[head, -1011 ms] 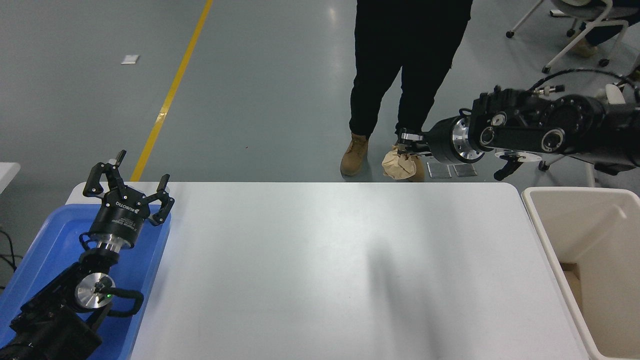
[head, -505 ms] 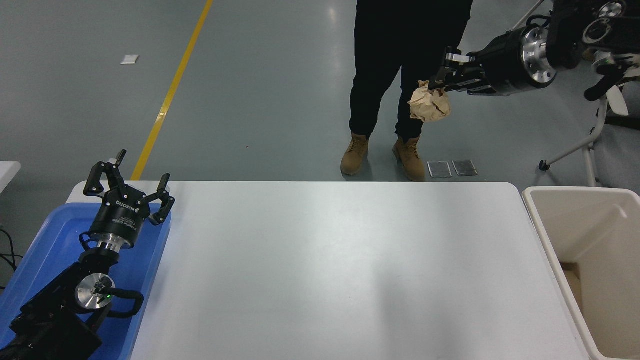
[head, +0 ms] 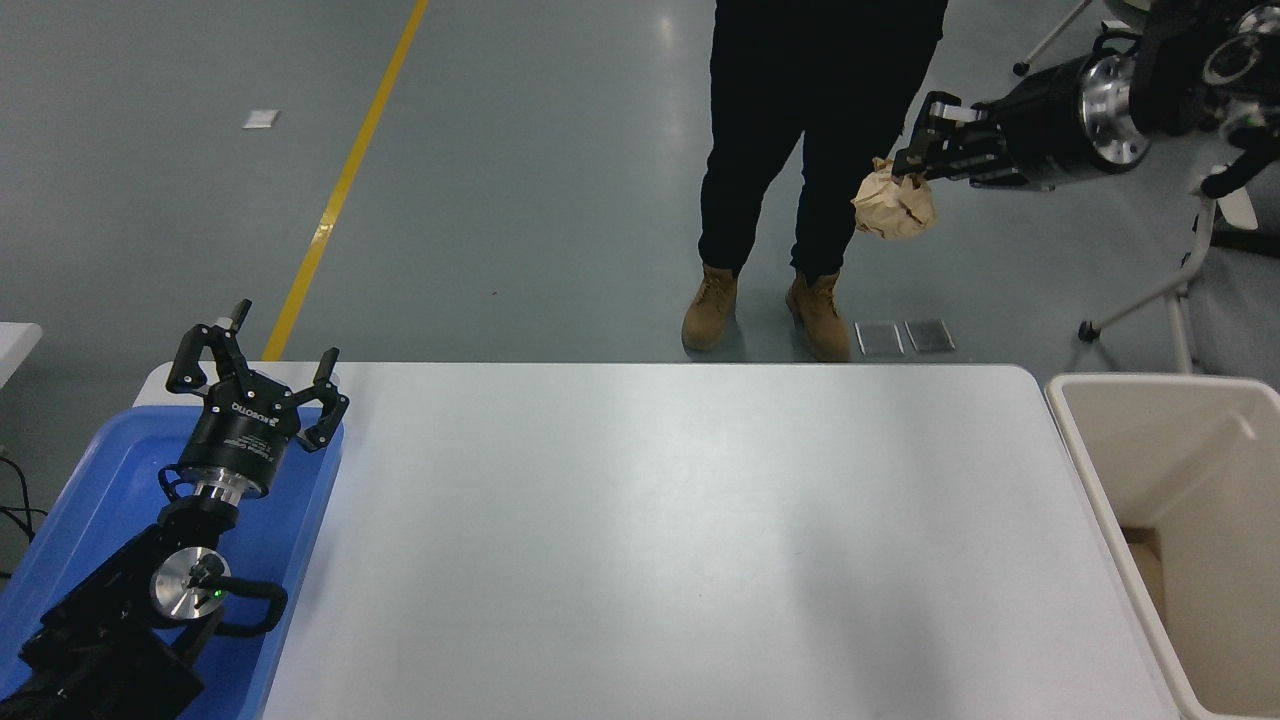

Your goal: Pick up paper ball place in dustbin

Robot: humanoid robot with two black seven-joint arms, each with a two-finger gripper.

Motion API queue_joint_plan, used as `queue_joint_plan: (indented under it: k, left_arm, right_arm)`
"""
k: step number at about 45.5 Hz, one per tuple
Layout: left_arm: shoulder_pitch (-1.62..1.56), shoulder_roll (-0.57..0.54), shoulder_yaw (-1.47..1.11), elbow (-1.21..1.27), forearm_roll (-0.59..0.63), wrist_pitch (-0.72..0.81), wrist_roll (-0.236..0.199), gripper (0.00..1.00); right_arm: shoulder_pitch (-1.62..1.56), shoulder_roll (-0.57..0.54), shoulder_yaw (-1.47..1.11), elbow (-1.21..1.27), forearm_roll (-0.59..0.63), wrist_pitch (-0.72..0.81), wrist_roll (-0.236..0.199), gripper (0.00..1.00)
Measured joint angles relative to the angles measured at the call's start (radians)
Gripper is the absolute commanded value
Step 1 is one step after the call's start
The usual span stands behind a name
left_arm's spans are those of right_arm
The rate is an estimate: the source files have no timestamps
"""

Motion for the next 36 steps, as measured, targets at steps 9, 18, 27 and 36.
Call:
queue_joint_plan:
  k: [9,18,27,36]
  left_arm:
    - [0.0,0.0,0.0,0.0,0.0,0.0,0.0,0.98]
    - [0.0,0.0,0.0,0.0,0.0,0.001,0.0,0.98]
    - [0.0,-0.001,0.0,-0.001,0.0,0.001,0.0,0.98]
    - [0.0,0.0,0.0,-0.001,0.0,0.001,0.0,0.98]
  right_arm:
    - [-0.169,0.0,0.001,-0.242,0.008,-0.003,0.0,0.0]
    - [-0.371,0.004,0.009,-0.509,0.016,-0.005,-0.002,0.0]
    - [-0.548,0.014,0.017,-0.694,0.072,-0.024,-0.008,0.0]
    - [-0.716,0.022,0.02,-0.82,0.114,-0.102,-0.055,0.0]
